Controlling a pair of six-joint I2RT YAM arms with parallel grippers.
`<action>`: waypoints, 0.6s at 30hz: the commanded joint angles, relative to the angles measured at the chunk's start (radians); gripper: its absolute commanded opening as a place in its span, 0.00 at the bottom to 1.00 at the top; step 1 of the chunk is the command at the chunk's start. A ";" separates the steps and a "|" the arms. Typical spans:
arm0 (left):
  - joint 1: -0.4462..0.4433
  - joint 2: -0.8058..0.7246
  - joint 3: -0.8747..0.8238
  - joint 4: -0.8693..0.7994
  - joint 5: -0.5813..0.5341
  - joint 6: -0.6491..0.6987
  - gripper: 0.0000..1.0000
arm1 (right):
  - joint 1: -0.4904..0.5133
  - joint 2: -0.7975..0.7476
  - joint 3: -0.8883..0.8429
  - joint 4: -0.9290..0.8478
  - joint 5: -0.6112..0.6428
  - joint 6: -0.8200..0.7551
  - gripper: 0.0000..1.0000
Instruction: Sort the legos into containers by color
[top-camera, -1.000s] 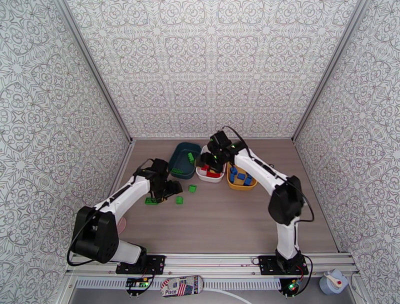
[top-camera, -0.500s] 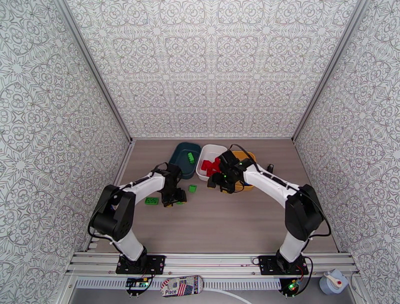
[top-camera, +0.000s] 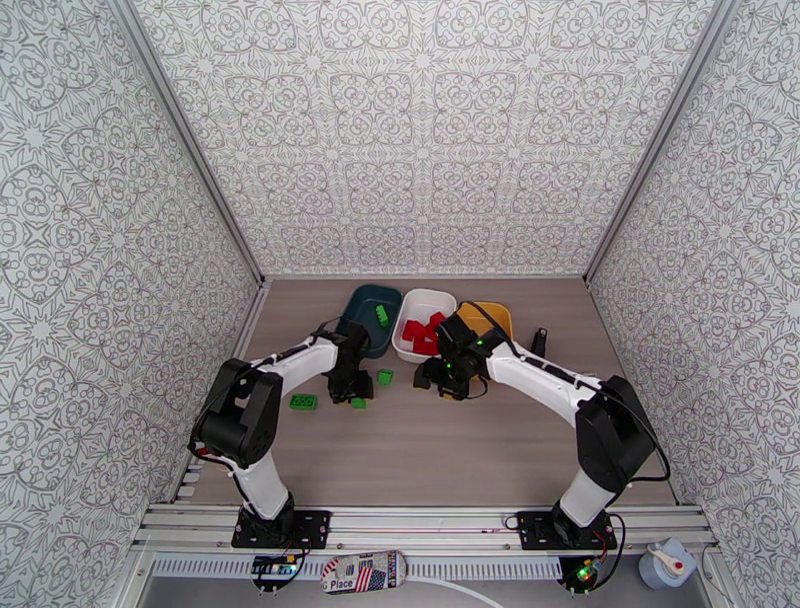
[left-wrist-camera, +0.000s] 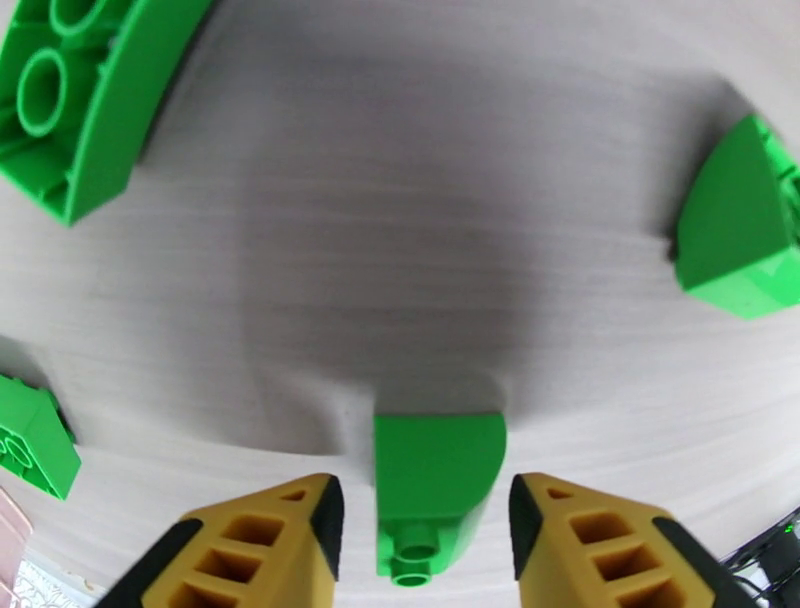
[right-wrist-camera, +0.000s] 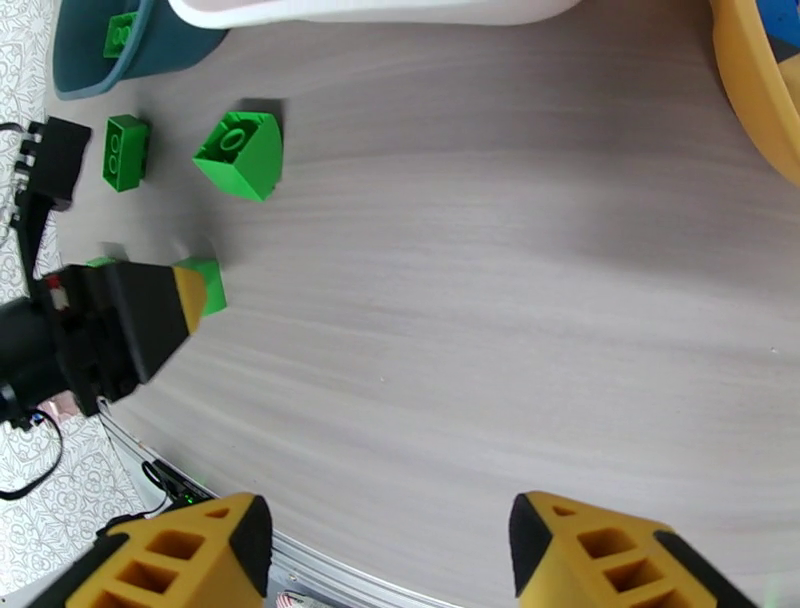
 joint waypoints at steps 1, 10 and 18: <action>-0.019 0.016 0.014 -0.038 -0.034 0.024 0.48 | 0.009 -0.039 -0.027 0.022 0.025 0.024 0.67; -0.029 0.003 0.020 -0.043 -0.021 0.014 0.35 | 0.010 -0.039 -0.032 0.027 0.021 0.026 0.66; -0.002 -0.099 0.004 -0.025 0.057 -0.034 0.32 | 0.011 -0.019 -0.008 0.025 0.010 0.018 0.66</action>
